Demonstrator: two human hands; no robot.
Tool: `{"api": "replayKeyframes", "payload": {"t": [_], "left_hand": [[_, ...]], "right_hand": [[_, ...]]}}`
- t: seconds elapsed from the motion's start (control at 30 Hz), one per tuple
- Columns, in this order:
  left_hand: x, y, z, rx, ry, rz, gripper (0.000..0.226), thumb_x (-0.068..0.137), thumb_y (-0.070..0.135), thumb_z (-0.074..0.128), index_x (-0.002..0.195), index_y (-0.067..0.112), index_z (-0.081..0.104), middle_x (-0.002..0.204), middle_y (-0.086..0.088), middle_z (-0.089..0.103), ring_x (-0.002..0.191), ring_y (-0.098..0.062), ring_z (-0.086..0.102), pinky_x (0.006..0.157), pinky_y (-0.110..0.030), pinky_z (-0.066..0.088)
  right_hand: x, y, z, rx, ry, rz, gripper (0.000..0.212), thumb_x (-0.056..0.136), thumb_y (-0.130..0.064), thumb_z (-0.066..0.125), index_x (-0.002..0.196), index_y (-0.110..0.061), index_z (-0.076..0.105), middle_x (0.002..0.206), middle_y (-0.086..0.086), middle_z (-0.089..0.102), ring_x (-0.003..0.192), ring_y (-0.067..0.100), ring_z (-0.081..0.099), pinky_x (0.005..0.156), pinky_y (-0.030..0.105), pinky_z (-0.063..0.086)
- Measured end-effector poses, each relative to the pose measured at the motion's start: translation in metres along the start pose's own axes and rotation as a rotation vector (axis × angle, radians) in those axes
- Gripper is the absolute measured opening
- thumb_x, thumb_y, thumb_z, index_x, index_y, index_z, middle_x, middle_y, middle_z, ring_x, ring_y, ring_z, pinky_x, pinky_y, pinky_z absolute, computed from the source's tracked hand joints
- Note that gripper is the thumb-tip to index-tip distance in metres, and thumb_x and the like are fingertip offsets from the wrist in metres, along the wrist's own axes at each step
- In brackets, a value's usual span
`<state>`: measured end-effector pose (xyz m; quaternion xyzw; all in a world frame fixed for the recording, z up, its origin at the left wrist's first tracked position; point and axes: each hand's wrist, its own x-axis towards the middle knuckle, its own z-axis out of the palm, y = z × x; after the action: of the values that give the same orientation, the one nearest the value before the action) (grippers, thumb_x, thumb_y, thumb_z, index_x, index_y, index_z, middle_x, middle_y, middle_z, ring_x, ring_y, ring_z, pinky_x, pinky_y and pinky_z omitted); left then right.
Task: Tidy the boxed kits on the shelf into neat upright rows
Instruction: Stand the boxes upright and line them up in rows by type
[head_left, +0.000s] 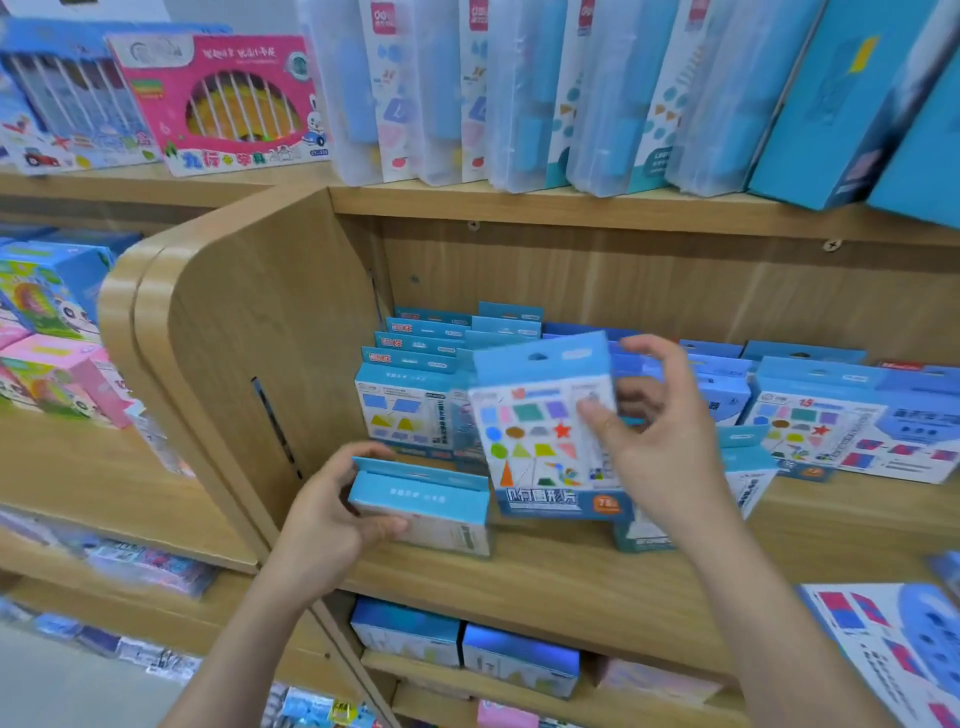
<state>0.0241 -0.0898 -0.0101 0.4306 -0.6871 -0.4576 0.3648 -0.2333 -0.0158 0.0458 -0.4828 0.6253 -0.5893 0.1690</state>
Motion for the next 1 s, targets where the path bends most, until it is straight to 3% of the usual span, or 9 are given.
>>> {"api": "replayKeyframes", "payload": {"t": [0.17, 0.3, 0.43, 0.57, 0.67, 0.8, 0.87, 0.93, 1.0], "left_hand": [[0.007, 0.000, 0.018, -0.033, -0.110, 0.015, 0.045, 0.073, -0.005, 0.075, 0.105, 0.022, 0.059, 0.101, 0.005, 0.070, 0.095, -0.015, 0.066, 0.077, -0.030, 0.054], [0.011, 0.005, 0.045, -0.053, -0.142, 0.010, 0.050, 0.074, -0.006, 0.074, 0.107, 0.027, 0.055, 0.103, 0.011, 0.069, 0.097, -0.011, 0.066, 0.075, -0.024, 0.055], [0.006, 0.008, 0.068, -0.055, -0.109, 0.048, 0.066, 0.075, -0.008, 0.072, 0.110, 0.042, 0.048, 0.105, 0.012, 0.064, 0.096, -0.008, 0.064, 0.071, -0.021, 0.055], [0.003, 0.011, 0.081, -0.008, -0.060, 0.124, 0.077, 0.077, -0.009, 0.069, 0.116, 0.054, 0.045, 0.123, 0.022, 0.050, 0.105, 0.008, 0.053, 0.072, -0.012, 0.051], [0.003, 0.011, 0.085, 0.103, -0.002, 0.198, 0.076, 0.074, -0.007, 0.073, 0.110, 0.055, 0.046, 0.121, 0.031, 0.046, 0.114, -0.005, 0.049, 0.083, -0.027, 0.051], [0.002, 0.013, 0.098, 0.130, 0.035, 0.237, 0.075, 0.069, -0.007, 0.077, 0.103, 0.054, 0.047, 0.110, 0.032, 0.047, 0.109, -0.007, 0.050, 0.089, -0.043, 0.050], [0.003, 0.014, 0.103, 0.174, 0.033, 0.267, 0.079, 0.070, -0.004, 0.077, 0.106, 0.058, 0.044, 0.110, 0.035, 0.045, 0.109, 0.002, 0.047, 0.090, -0.039, 0.048], [0.004, 0.017, 0.105, 0.250, 0.039, 0.331, 0.085, 0.068, -0.004, 0.079, 0.111, 0.057, 0.040, 0.111, 0.030, 0.042, 0.106, 0.009, 0.042, 0.089, -0.025, 0.043], [0.005, 0.021, 0.103, 0.348, 0.051, 0.407, 0.089, 0.062, -0.005, 0.082, 0.117, 0.050, 0.039, 0.123, 0.013, 0.042, 0.115, -0.003, 0.039, 0.098, -0.017, 0.035]], "right_hand": [[0.005, -0.011, -0.049, 0.447, 0.204, 0.122, 0.029, 0.087, -0.006, 0.063, 0.104, -0.028, 0.056, 0.074, -0.005, 0.074, 0.067, 0.007, 0.068, 0.058, 0.022, 0.053], [-0.003, -0.010, -0.084, 0.569, 0.243, 0.168, 0.026, 0.083, -0.012, 0.062, 0.108, -0.018, 0.061, 0.081, -0.003, 0.074, 0.071, 0.010, 0.069, 0.059, 0.022, 0.055], [-0.016, 0.004, -0.122, 0.610, 0.260, 0.194, 0.026, 0.078, -0.018, 0.059, 0.102, -0.011, 0.065, 0.096, 0.002, 0.074, 0.087, 0.017, 0.070, 0.076, 0.032, 0.058], [-0.033, 0.020, -0.153, 0.549, 0.291, 0.213, 0.033, 0.081, -0.016, 0.057, 0.114, -0.012, 0.061, 0.110, 0.006, 0.071, 0.100, 0.023, 0.066, 0.084, 0.042, 0.055], [-0.048, 0.031, -0.174, 0.479, 0.303, 0.213, 0.042, 0.065, -0.027, 0.069, 0.107, -0.023, 0.066, 0.110, 0.006, 0.070, 0.100, 0.023, 0.066, 0.084, 0.050, 0.050], [-0.067, 0.042, -0.200, 0.474, 0.413, 0.215, 0.045, 0.075, -0.018, 0.059, 0.119, -0.012, 0.058, 0.117, 0.009, 0.067, 0.108, 0.030, 0.063, 0.084, 0.054, 0.050], [-0.073, 0.043, -0.212, 0.475, 0.460, 0.188, 0.045, 0.069, -0.025, 0.066, 0.113, -0.015, 0.060, 0.111, 0.003, 0.070, 0.107, 0.026, 0.064, 0.084, 0.050, 0.052], [-0.077, 0.043, -0.223, 0.446, 0.508, 0.164, 0.055, 0.065, -0.033, 0.071, 0.115, -0.015, 0.059, 0.106, -0.001, 0.071, 0.107, 0.022, 0.065, 0.084, 0.044, 0.054], [-0.080, 0.045, -0.233, 0.369, 0.550, 0.148, 0.079, 0.053, -0.047, 0.080, 0.120, -0.012, 0.056, 0.100, -0.005, 0.072, 0.093, 0.013, 0.068, 0.075, 0.035, 0.058]]}}
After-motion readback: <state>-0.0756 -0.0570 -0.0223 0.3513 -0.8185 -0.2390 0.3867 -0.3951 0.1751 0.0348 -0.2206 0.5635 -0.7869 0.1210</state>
